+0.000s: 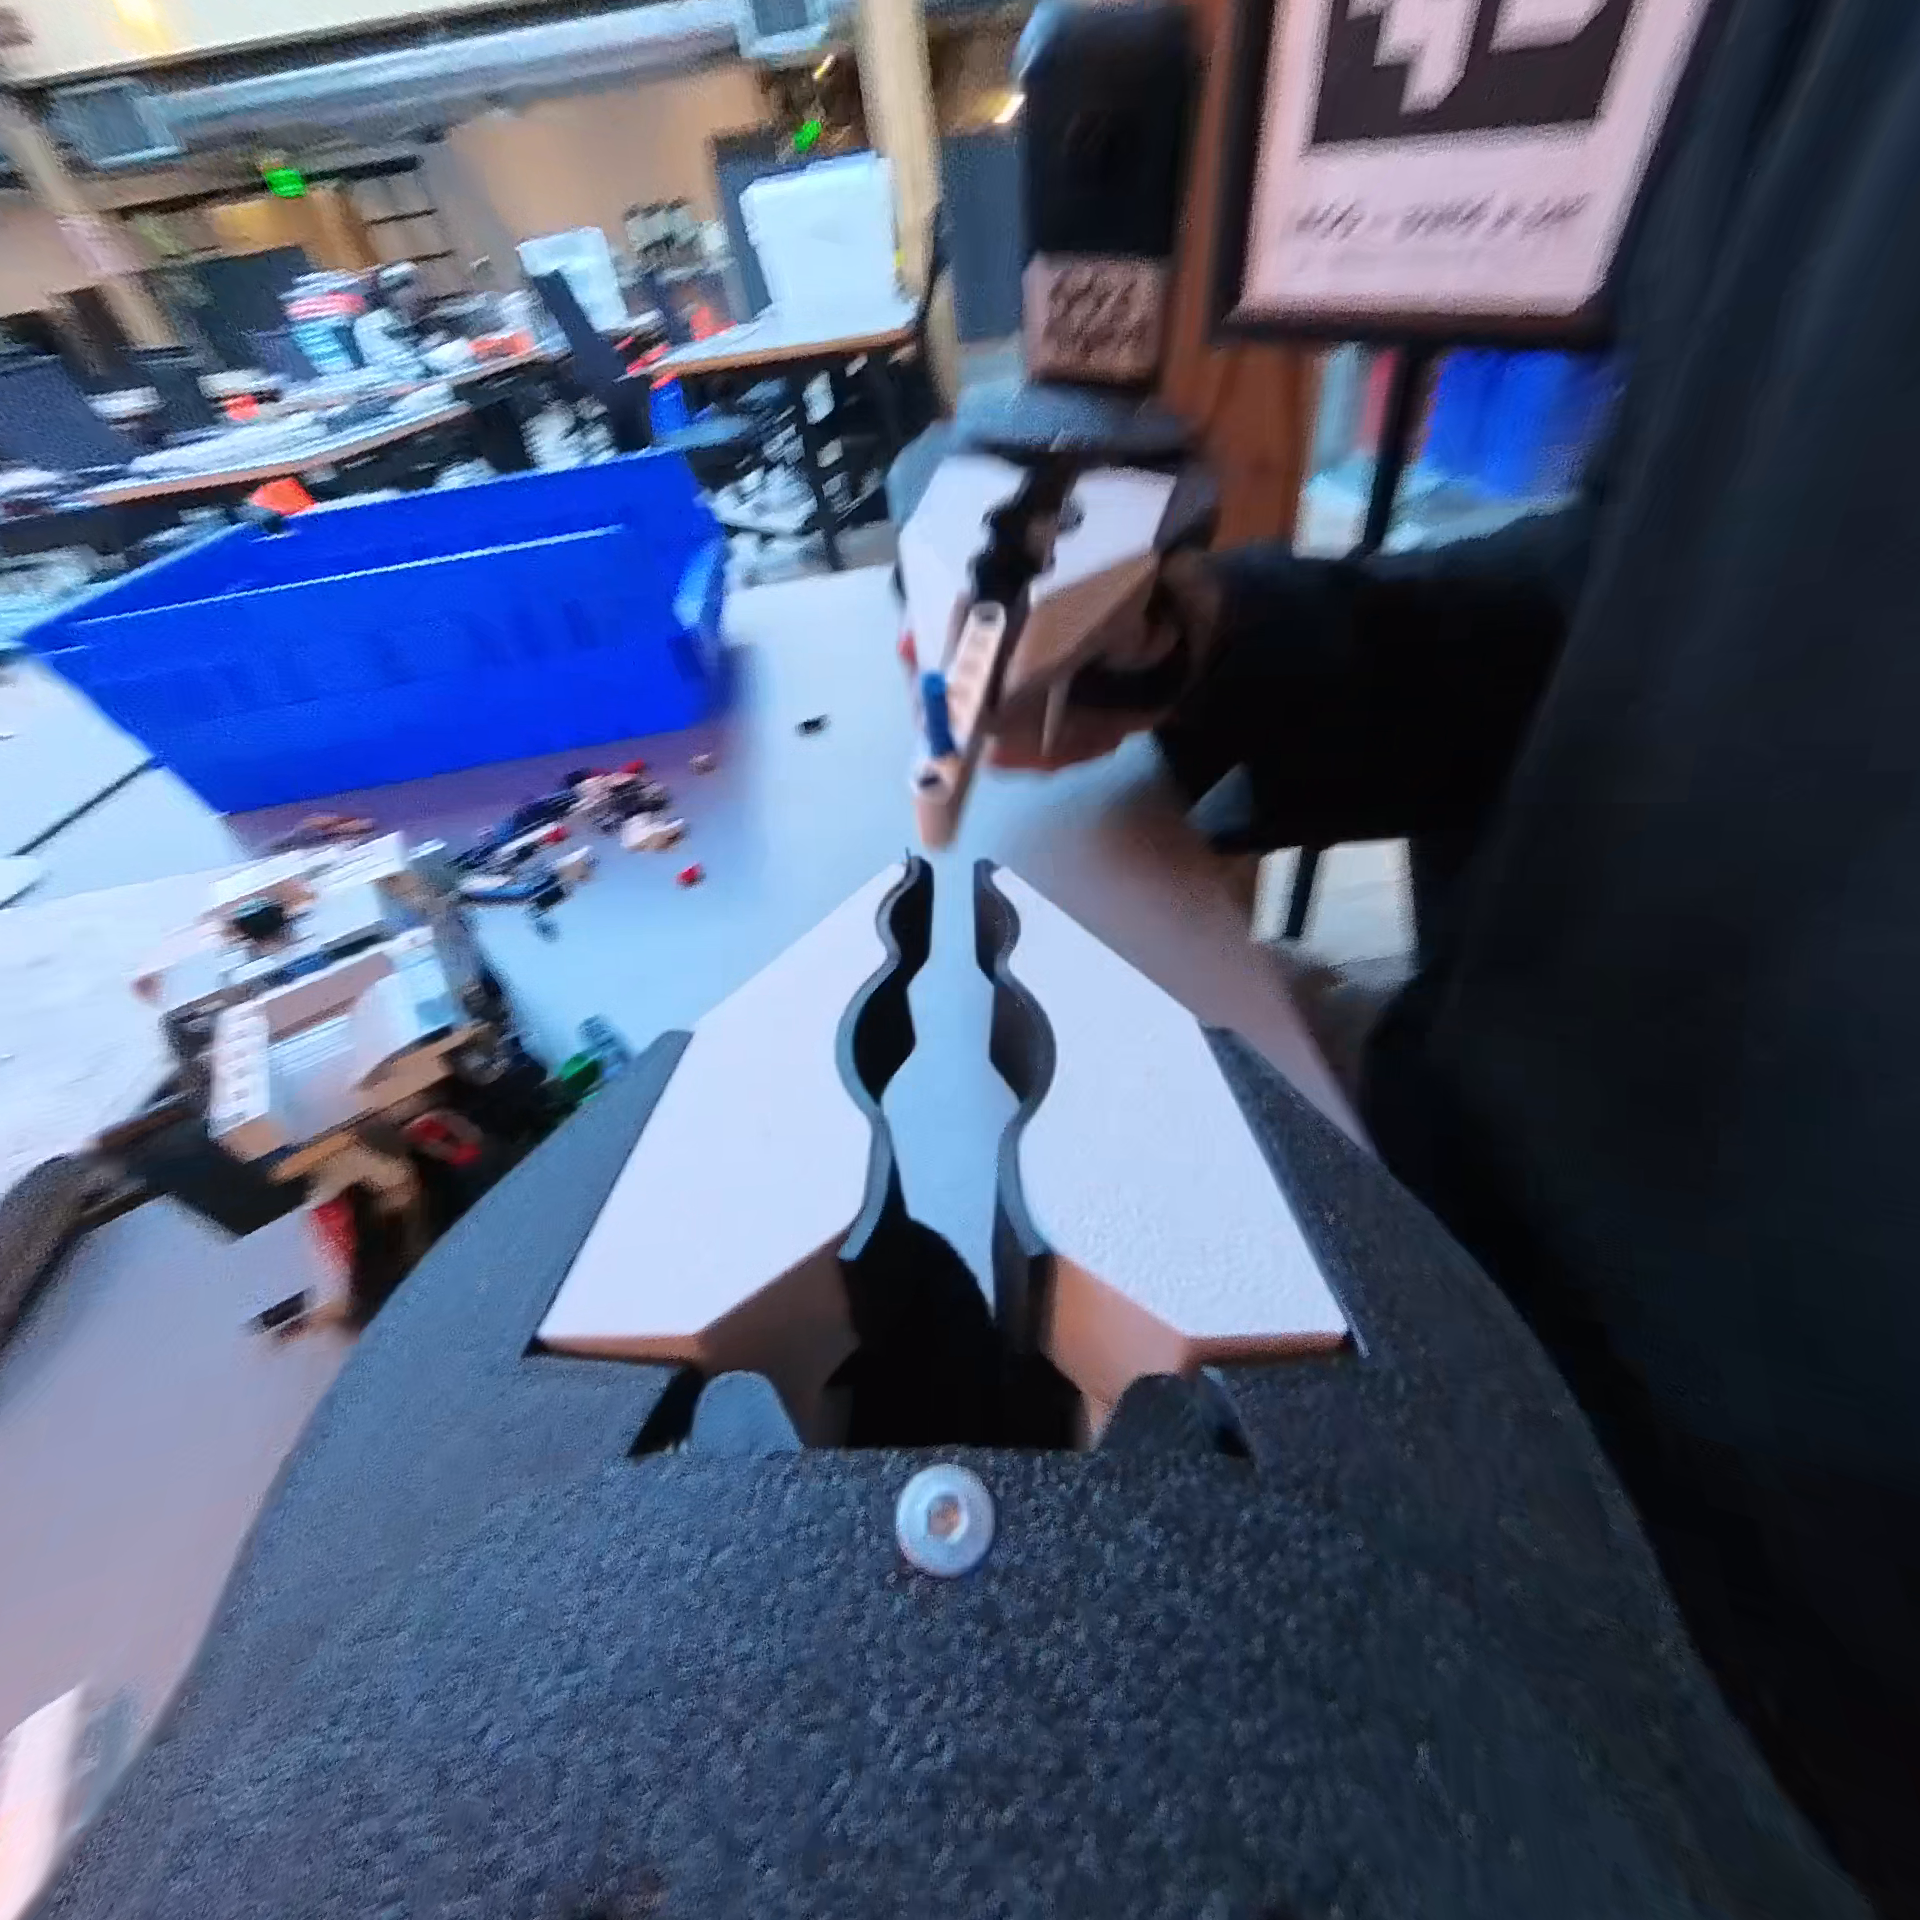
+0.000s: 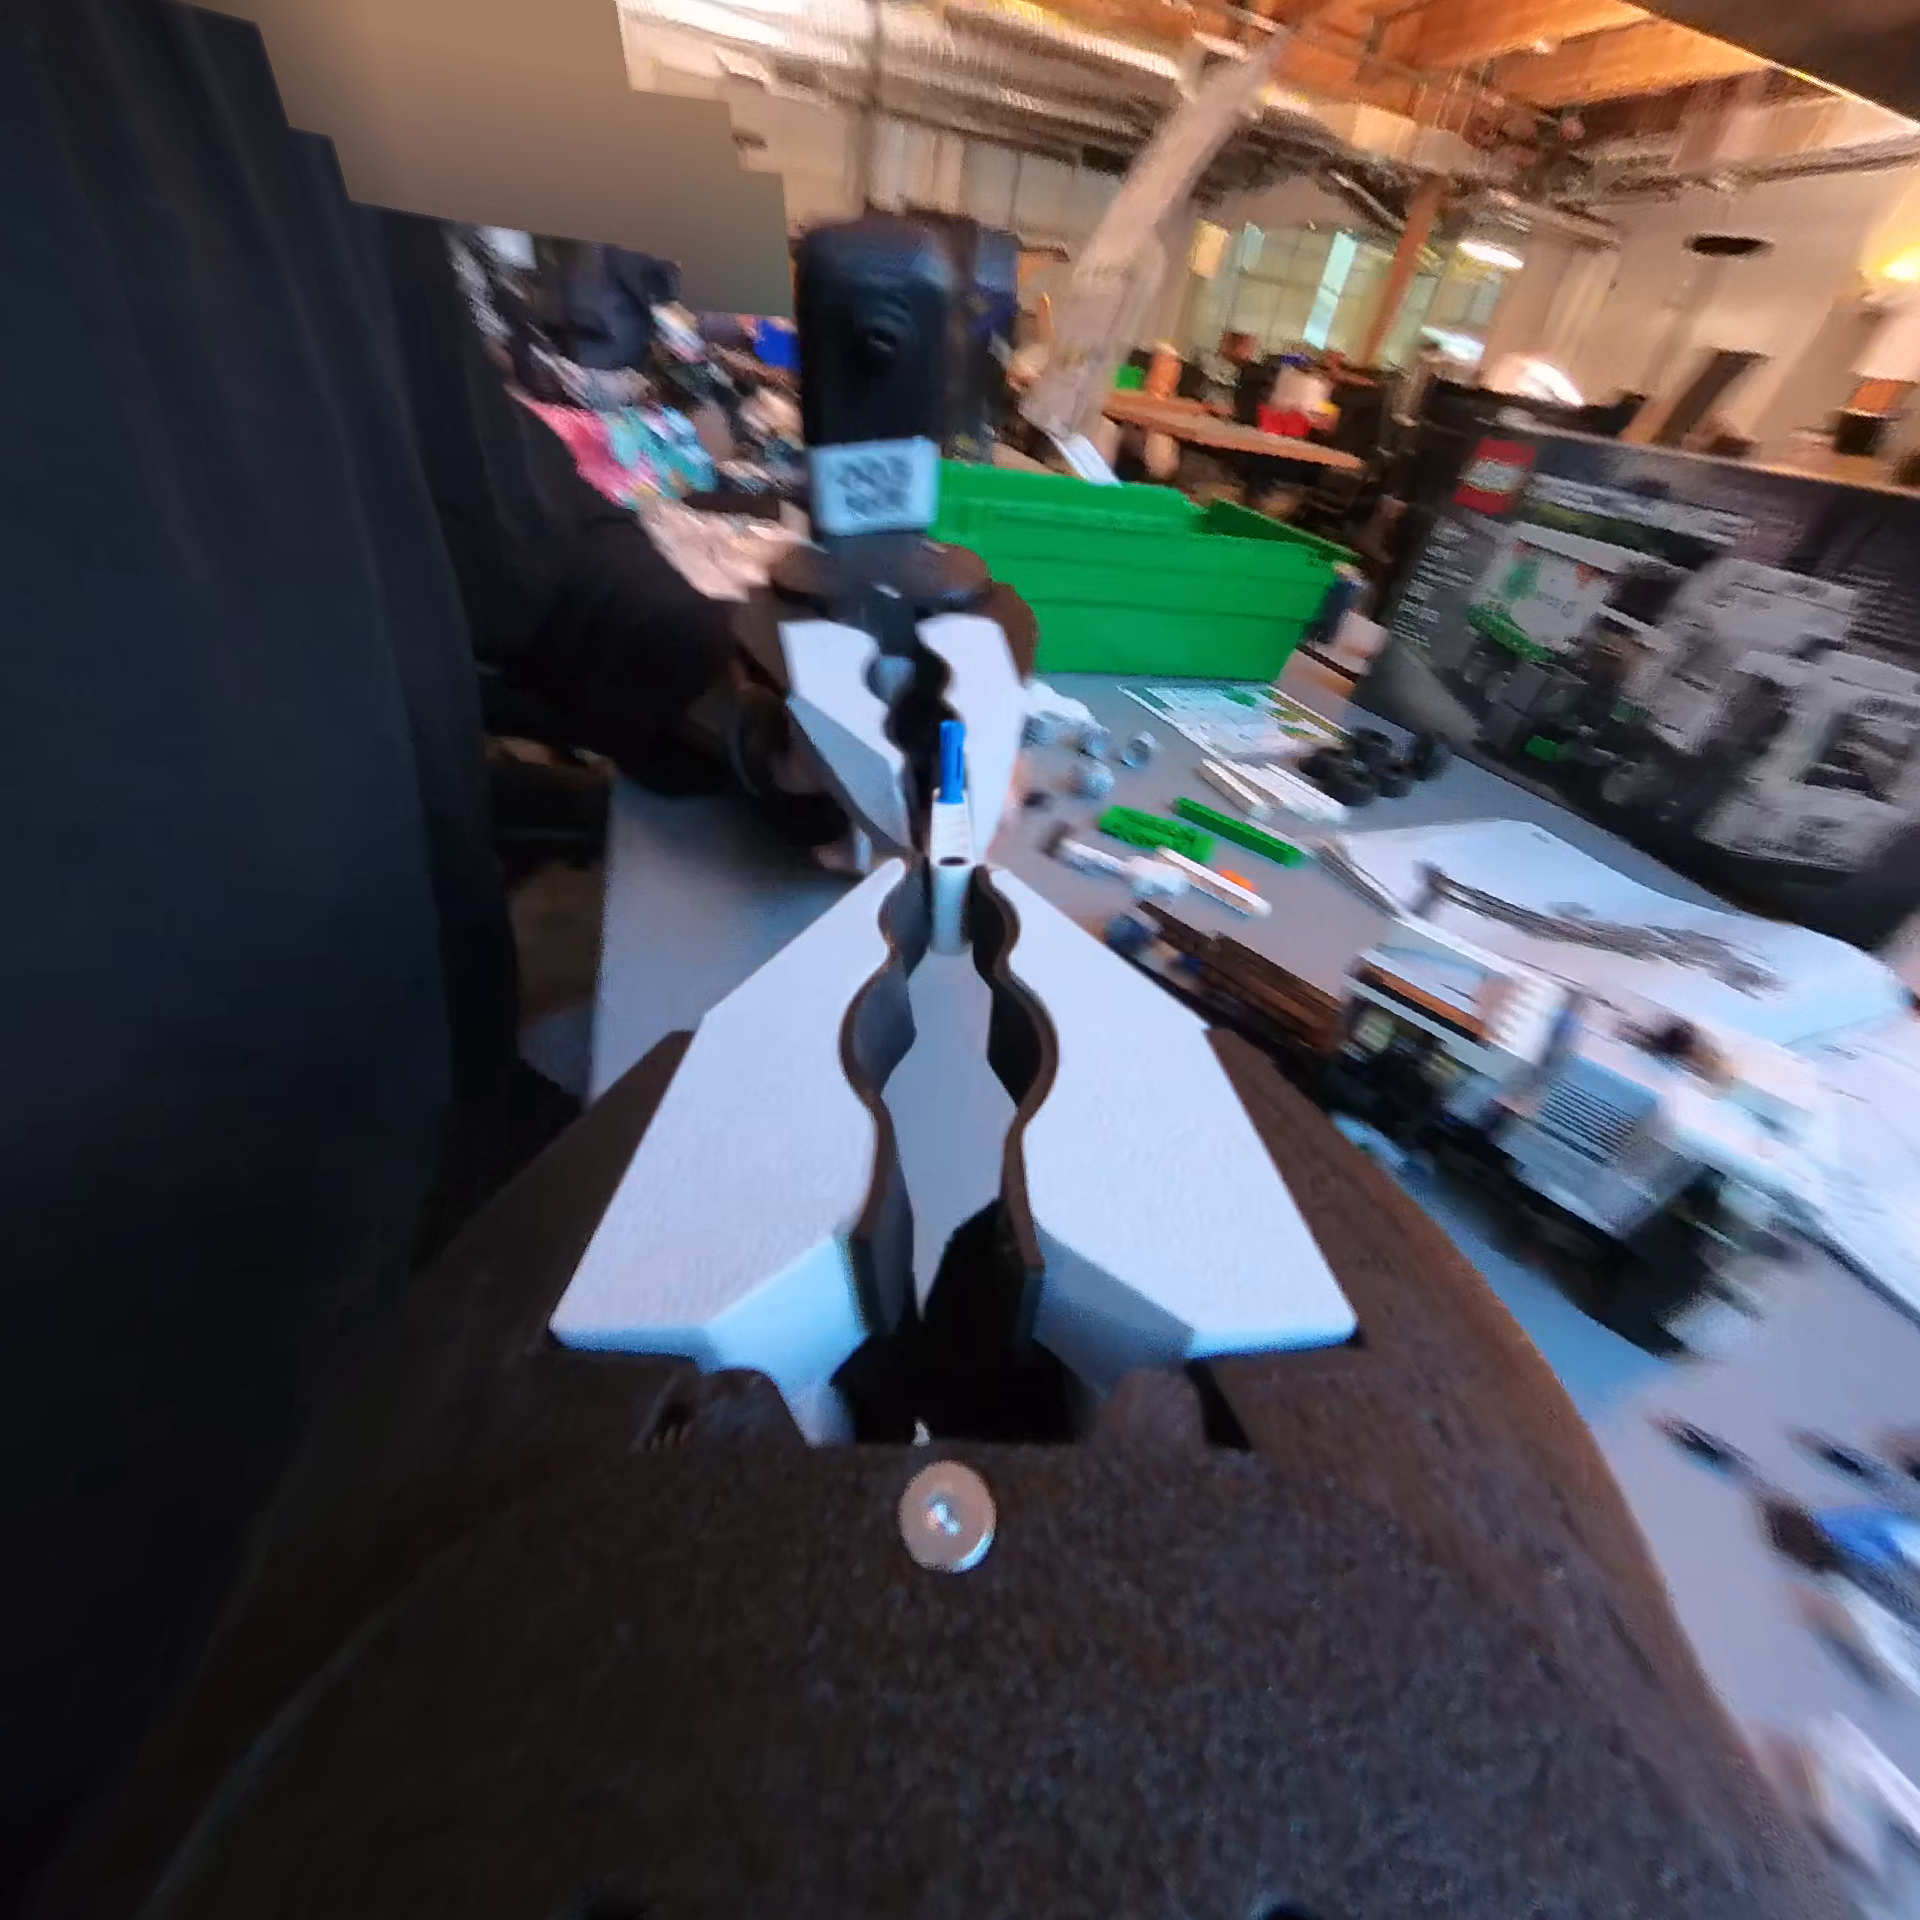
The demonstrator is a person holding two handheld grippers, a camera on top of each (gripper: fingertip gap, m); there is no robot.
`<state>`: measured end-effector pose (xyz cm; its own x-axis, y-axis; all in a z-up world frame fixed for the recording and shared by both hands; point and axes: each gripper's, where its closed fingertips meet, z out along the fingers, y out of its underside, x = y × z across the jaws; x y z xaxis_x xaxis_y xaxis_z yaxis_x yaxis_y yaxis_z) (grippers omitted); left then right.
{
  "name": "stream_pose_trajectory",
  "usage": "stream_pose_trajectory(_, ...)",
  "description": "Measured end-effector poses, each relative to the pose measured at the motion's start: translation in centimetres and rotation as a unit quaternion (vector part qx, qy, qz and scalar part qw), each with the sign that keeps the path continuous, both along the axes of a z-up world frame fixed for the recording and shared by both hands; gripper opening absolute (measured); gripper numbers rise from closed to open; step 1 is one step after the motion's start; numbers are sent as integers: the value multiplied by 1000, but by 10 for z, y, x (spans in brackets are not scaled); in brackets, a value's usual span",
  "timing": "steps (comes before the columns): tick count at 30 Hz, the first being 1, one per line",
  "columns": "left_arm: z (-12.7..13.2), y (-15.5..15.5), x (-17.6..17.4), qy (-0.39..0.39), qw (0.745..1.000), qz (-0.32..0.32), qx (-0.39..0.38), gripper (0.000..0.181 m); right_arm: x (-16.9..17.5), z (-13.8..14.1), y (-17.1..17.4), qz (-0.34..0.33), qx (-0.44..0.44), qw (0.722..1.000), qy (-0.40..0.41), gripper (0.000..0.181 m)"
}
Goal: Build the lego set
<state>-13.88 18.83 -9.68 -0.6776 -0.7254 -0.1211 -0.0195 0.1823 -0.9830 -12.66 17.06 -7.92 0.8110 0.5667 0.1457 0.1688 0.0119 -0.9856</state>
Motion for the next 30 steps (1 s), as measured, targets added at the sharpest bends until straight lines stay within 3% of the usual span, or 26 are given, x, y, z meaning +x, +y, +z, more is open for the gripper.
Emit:
stream_pose_trajectory(3, -9, 12, 21, 36, 994, 87, 55, 11, 68, -9, -10, -152, -30, 984, -89, 7)
stream_pose_trajectory(7, -37, 4, 54, 160, 965, 184, 97, 46, 152, -40, -25, -350, -62, 914, -194, 7)
stream_pose_trajectory(11, -58, -8, 86, 218, 935, 260, 103, 43, 176, -52, -24, -416, -66, 866, -268, 7)
stream_pose_trajectory(20, -92, -24, 91, 317, 889, 326, 50, 33, 181, -42, -36, -423, -39, 885, -190, 7)
stream_pose_trajectory(30, -93, -29, 111, 300, 885, 348, 79, 8, 174, -42, -35, -401, -34, 895, -192, 6)
